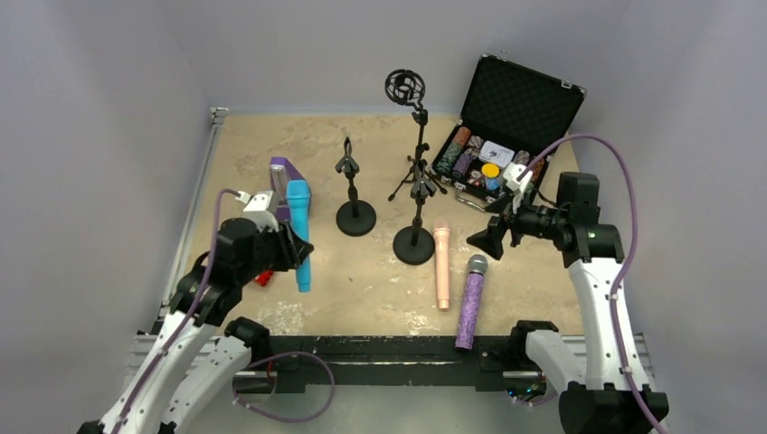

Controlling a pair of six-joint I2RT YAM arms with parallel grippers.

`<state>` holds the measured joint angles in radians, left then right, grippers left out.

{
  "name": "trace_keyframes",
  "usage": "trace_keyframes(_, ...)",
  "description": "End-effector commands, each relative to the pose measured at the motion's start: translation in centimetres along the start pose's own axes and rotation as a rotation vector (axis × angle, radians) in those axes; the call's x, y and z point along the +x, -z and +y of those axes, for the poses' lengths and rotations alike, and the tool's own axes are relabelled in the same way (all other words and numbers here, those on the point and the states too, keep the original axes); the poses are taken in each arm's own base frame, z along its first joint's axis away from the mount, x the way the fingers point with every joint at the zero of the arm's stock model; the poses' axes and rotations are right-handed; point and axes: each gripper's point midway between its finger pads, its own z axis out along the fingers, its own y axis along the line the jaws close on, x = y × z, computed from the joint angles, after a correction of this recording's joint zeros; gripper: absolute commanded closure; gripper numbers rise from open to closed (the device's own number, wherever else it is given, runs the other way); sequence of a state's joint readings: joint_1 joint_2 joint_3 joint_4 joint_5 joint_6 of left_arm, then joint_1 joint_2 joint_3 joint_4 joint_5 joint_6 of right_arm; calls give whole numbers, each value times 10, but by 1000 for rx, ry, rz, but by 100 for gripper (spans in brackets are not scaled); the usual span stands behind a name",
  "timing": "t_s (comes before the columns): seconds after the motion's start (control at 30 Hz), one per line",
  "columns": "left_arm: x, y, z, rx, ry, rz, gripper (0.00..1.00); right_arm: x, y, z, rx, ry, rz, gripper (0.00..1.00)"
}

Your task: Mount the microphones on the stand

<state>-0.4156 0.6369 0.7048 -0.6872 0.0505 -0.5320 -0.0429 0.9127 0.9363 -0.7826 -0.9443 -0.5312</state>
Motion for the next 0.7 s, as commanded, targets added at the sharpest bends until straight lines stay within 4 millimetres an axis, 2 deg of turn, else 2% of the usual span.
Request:
trace_keyframes(0.0,-36,53,-46,221,-98,-149,100,-50,39,25,8,158,-6,1)
trace_keyframes(0.1,-63,88,-79,368,-140,-253,100,-78,56,48,-47,203,-28,1)
trace_keyframes(0.27,-106,135,-141,624,-175,-317,100,-121,67,87,-218,221,-107,1)
trace_keyframes(0.47,-148,159,-192,791,-211,-359,100,-156,64,119,-380,250,-126,2)
trace_keyframes(0.67,-167,158,-234,865,-252,-368,100,-183,52,136,-500,234,-160,2)
